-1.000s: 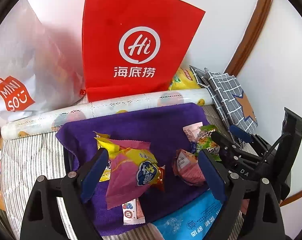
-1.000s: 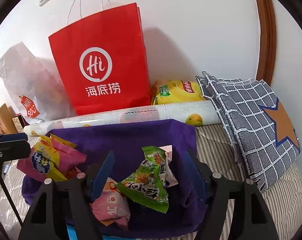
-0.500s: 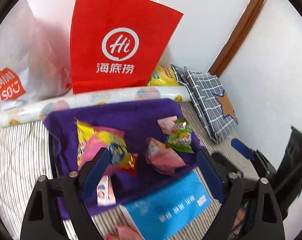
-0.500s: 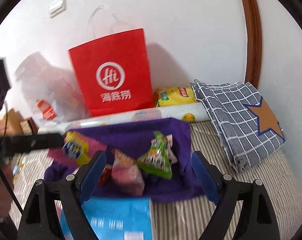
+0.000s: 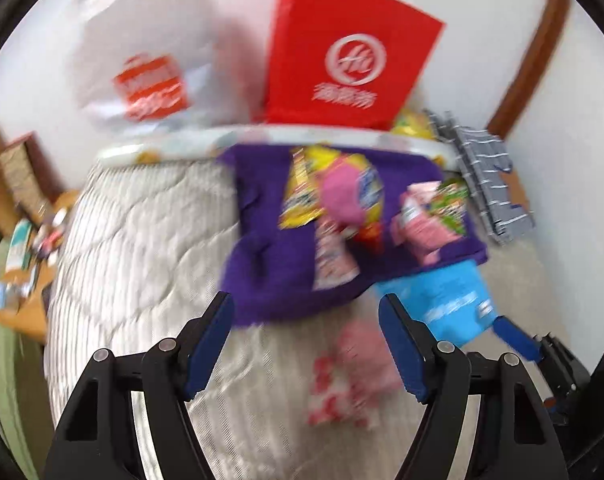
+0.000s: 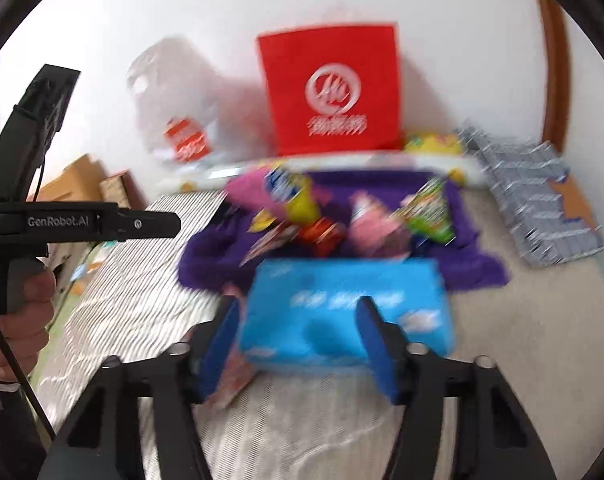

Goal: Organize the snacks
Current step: 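Move both grippers back to the snacks beside the tissue box, then grasp the red-white snack packet with the left gripper while the right grasps the pink cake packet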

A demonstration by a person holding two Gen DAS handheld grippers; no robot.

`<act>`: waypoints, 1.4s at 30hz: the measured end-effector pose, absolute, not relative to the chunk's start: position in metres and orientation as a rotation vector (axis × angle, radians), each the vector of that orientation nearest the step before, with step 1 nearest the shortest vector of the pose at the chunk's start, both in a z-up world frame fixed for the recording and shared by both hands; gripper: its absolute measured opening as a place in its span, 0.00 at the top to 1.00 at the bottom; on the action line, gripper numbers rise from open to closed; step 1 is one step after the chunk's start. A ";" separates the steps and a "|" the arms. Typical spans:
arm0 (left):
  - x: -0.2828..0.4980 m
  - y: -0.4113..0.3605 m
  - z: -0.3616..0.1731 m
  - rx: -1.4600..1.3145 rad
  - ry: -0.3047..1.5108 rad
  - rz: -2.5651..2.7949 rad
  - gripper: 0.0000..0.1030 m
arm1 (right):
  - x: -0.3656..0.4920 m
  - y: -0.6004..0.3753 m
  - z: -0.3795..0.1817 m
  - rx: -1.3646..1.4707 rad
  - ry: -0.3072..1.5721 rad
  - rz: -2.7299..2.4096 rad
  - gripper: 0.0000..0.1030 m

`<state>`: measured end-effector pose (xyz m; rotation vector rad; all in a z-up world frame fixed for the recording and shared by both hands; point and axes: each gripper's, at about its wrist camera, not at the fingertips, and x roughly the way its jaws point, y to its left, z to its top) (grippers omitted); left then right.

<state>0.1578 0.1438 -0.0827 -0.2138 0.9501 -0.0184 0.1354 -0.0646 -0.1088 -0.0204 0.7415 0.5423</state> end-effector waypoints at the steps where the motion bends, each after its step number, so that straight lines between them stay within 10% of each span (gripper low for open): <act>1: 0.153 0.147 -0.086 -0.214 0.955 -0.013 0.28 | 0.134 -0.059 -0.116 -0.011 0.769 0.553 0.61; 42: 0.115 0.180 -0.143 -0.280 1.041 -0.044 0.28 | 0.120 -0.003 -0.133 -0.098 0.804 0.564 0.94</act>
